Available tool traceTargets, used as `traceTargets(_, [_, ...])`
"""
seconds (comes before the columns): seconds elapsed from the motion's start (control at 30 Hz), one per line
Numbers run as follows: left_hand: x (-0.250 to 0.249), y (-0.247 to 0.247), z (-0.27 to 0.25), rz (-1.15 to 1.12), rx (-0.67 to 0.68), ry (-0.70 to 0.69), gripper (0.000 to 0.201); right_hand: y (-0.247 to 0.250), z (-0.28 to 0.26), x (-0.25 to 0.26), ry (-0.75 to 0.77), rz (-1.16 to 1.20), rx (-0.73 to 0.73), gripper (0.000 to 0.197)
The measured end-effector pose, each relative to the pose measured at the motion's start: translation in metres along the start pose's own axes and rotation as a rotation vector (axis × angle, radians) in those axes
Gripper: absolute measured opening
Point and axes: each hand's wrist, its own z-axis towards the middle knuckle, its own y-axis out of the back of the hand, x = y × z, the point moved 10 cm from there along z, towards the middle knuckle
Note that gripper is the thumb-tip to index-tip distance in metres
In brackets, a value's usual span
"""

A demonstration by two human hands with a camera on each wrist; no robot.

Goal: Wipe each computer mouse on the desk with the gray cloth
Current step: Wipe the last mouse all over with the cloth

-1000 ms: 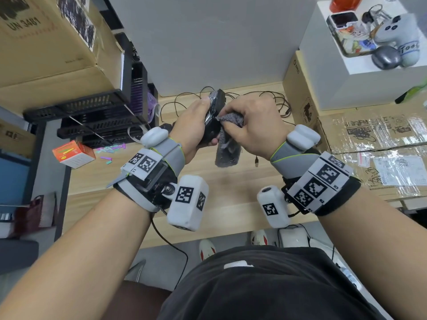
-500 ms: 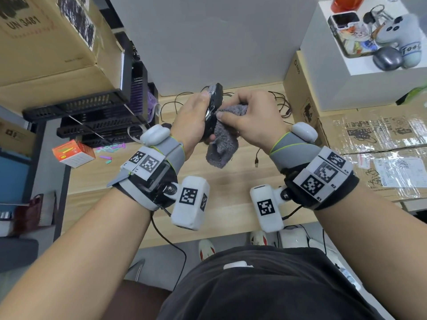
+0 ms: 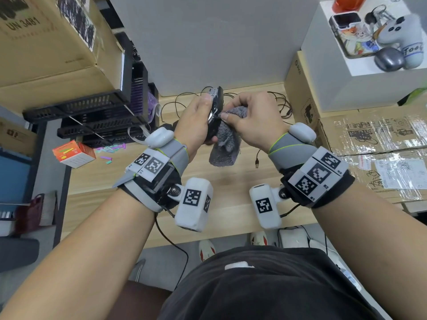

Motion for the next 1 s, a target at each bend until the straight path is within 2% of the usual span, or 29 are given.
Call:
traceTargets(0.13, [0.000,0.003,0.000,0.009,-0.005,-0.018,0.054,-0.004,0.000,0.004,0.005,-0.043,0.015,0.009])
traceTargets(0.33, [0.002,0.002,0.000,-0.003,-0.002,-0.006,0.043,0.000,0.006,-0.007,-0.014,-0.197,0.040,0.010])
traceTargets(0.43, [-0.001,0.005,0.000,-0.033,-0.013,0.009,0.044,0.009,0.007,-0.007,-0.022,-0.079,0.017,0.010])
traceTargets(0.53, [-0.006,0.005,-0.001,-0.033,-0.025,0.011,0.042,0.007,0.004,0.010,0.048,0.041,0.029,0.009])
traceTargets(0.63, [-0.009,0.004,-0.004,0.013,-0.024,-0.006,0.034,0.001,0.002,0.006,0.058,0.003,0.049,0.007])
traceTargets(0.73, [-0.005,0.001,-0.005,-0.006,0.001,0.001,0.040,0.011,0.003,-0.006,0.011,-0.048,0.001,0.007])
traceTargets(0.9, [-0.004,0.000,-0.007,-0.022,0.006,0.018,0.044,0.004,-0.006,0.007,0.102,0.014,0.035,0.005])
traceTargets(1.0, [-0.006,-0.001,-0.011,-0.030,0.014,0.019,0.044,0.014,-0.004,-0.002,0.065,-0.024,-0.023,0.005])
